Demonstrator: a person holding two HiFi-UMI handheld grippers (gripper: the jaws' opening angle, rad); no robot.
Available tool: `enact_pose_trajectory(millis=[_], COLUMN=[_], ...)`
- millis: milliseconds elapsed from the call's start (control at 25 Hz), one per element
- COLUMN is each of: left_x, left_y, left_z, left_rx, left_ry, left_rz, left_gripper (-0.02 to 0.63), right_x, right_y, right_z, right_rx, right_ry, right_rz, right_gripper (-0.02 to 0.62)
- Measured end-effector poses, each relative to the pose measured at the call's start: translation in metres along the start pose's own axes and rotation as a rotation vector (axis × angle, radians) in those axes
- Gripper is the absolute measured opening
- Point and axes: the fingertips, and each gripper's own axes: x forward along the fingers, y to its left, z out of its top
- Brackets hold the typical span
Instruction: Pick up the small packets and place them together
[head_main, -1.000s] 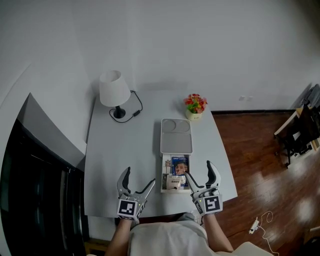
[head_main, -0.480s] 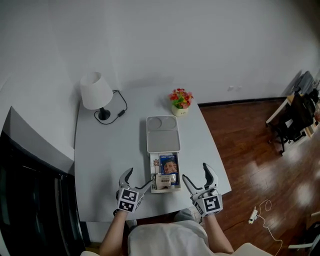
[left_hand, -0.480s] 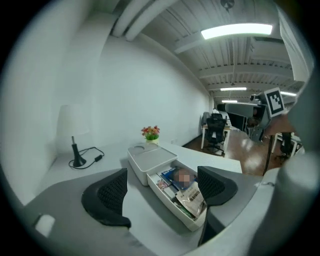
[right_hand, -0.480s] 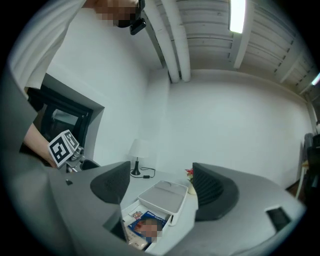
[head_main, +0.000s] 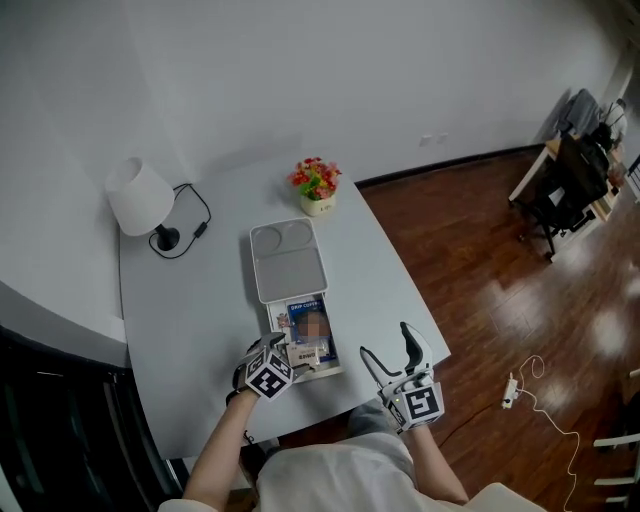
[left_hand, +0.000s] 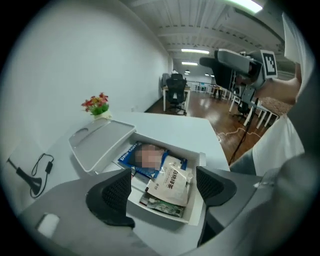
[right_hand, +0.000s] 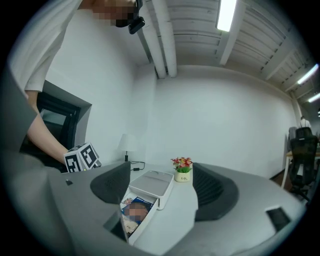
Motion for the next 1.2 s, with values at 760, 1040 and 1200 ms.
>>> enact_pose_trajectory(millis=[760,1040,1200], left_x=[0.057,0.062,0.059], left_y=[0.004,0.005,0.021], left_z=[-0.037,-0.044,-0.035], left_rx=[0.126,0.174,0.202], left_ry=[0.365,0.434,0.413], left_rz=[-0.147,-0.141,-0.049], left_gripper=[0.343,0.251,0.009], right_x=[-0.011,-0.017,-0.02], right_y=[-0.006,-0.011,-0.01], right_z=[-0.014,-0.018,-0.019], right_rx=[0.021,0.023,0.033], right_ry=[0.033,0.036,0.038], right_rz=[-0.001,-0.008,-0.006], right_gripper=[0.397,0.396,0.393])
